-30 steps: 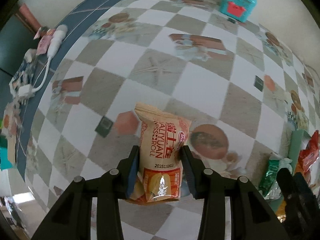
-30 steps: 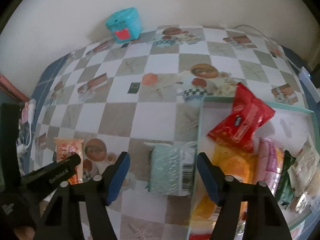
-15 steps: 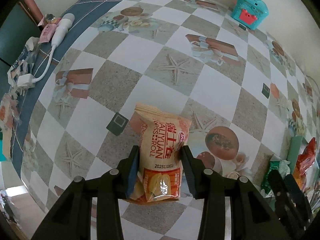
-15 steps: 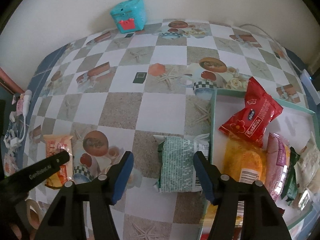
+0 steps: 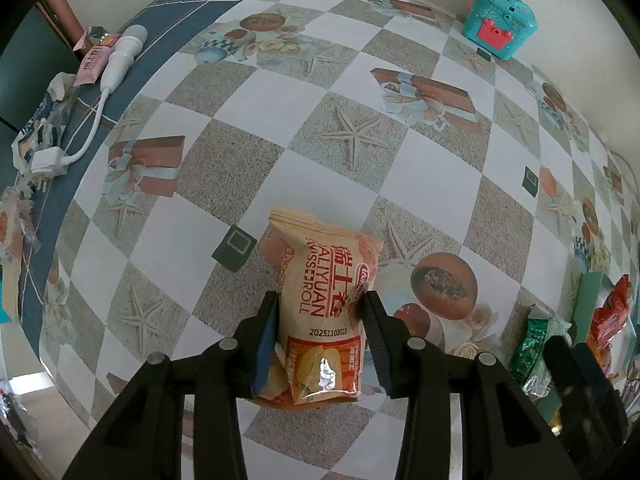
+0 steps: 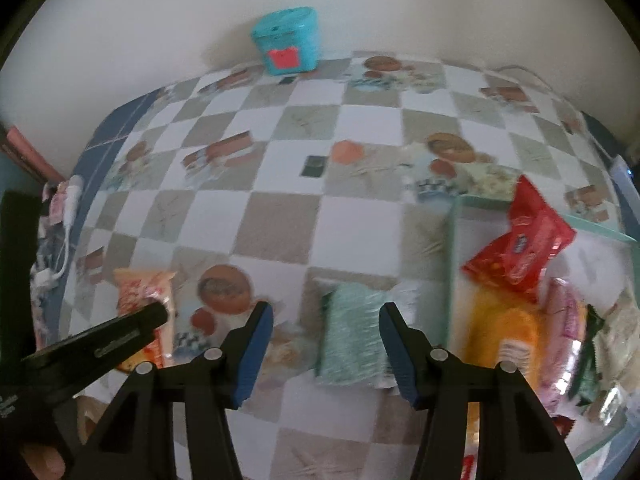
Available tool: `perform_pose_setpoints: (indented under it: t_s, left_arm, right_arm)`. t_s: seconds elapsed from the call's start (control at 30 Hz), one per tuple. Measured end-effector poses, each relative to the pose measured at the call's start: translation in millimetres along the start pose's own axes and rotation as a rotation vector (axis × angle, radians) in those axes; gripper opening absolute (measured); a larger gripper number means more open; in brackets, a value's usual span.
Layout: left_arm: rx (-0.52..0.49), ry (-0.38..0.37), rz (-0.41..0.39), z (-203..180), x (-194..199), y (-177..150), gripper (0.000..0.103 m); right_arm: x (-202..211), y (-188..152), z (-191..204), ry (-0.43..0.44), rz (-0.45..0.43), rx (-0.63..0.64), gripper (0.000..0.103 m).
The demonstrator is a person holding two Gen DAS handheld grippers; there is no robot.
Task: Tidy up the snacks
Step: 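Grasp the green striped biscuit pack with the right tool, then carry the orange Swiss roll and green striped pack over the tray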
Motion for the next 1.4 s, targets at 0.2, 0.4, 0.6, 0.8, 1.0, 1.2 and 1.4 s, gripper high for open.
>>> perform_pose_setpoints:
  t_s: [0.2, 0.4, 0.6, 0.8, 1.0, 1.2, 1.4]
  left_arm:
    - [-0.001, 0.006, -0.001, -3.8, -3.9, -1.6, 0.044]
    - [-0.003, 0.011, -0.001, -6.9, -3.0, -1.8, 0.044]
    - [-0.009, 0.017, -0.003, -11.2, -2.4, -2.6, 0.044]
    - [-0.012, 0.024, -0.009, -18.5, 0.7, -4.6, 0.041]
    - [-0.02, 0.035, -0.024, -25.9, 6.7, -7.5, 0.037]
    - [-0.018, 0.022, -0.075, -30.6, 32.0, -11.6, 0.037]
    - [-0.024, 0.022, -0.157, -29.3, 66.1, -16.1, 0.037]
  right_arm:
    - [-8.5, 1.0, -26.3, -0.003, 0.031, -0.078, 0.058]
    - [-20.7, -3.9, -27.6, 0.041, 0.082, -0.104, 0.061]
    - [-27.7, -8.8, -13.6, 0.021, 0.094, -0.046, 0.061]
    - [-28.6, -10.9, -11.9, 0.002, 0.091, -0.024, 0.054]
    - [-11.9, -9.5, -5.3, 0.008, 0.055, -0.002, 0.053]
    - [14.6, -11.9, -8.0, 0.018, 0.018, -0.018, 0.053]
    - [39.9, -14.6, -18.1, 0.022, -0.021, -0.051, 0.053]
Point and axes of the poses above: each gripper's, at about its wrist camera, not at the fingertips, and x roughly against the way its jaws point, z to its left, y to its top, the point moved 2 cm from there along -x, roughly the way its jaws point, and after that the axes turned 4 degrees about y, right-handed, at the moved point
